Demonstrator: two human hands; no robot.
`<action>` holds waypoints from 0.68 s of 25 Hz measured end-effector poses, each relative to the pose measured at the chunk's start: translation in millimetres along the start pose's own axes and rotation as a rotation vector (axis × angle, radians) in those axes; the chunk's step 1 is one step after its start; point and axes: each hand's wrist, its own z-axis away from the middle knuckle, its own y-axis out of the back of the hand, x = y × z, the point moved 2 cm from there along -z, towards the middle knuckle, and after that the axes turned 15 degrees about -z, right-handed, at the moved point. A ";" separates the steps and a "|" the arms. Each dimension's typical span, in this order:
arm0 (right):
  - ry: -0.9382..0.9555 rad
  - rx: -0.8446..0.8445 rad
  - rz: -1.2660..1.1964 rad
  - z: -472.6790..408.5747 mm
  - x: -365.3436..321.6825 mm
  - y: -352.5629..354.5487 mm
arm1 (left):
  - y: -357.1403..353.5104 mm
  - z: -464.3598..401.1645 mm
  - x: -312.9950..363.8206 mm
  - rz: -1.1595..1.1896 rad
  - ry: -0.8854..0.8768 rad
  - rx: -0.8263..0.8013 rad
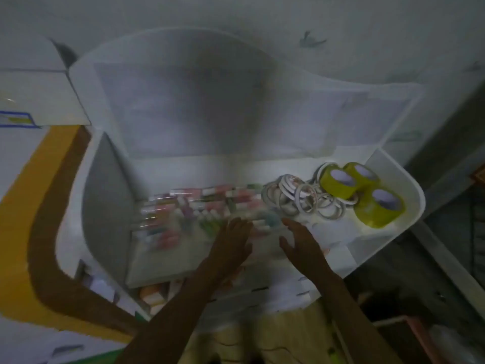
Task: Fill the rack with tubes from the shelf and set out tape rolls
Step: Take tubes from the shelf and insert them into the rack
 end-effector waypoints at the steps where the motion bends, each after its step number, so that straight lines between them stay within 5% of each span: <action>1: 0.007 0.004 -0.014 -4.7 6.3 1.5 | -6.1 -3.6 4.3 -0.074 -0.009 0.004; 4: 0.024 -0.053 -0.021 -18.1 11.8 8.8 | -10.5 -11.2 16.3 -0.140 0.007 0.105; 10: 0.174 -0.136 -0.093 -52.3 8.2 15.3 | 3.7 -17.7 18.4 -0.143 0.141 0.056; 17: 0.215 -0.187 -0.138 -88.6 -8.3 10.2 | 73.6 12.4 2.1 0.329 0.592 0.240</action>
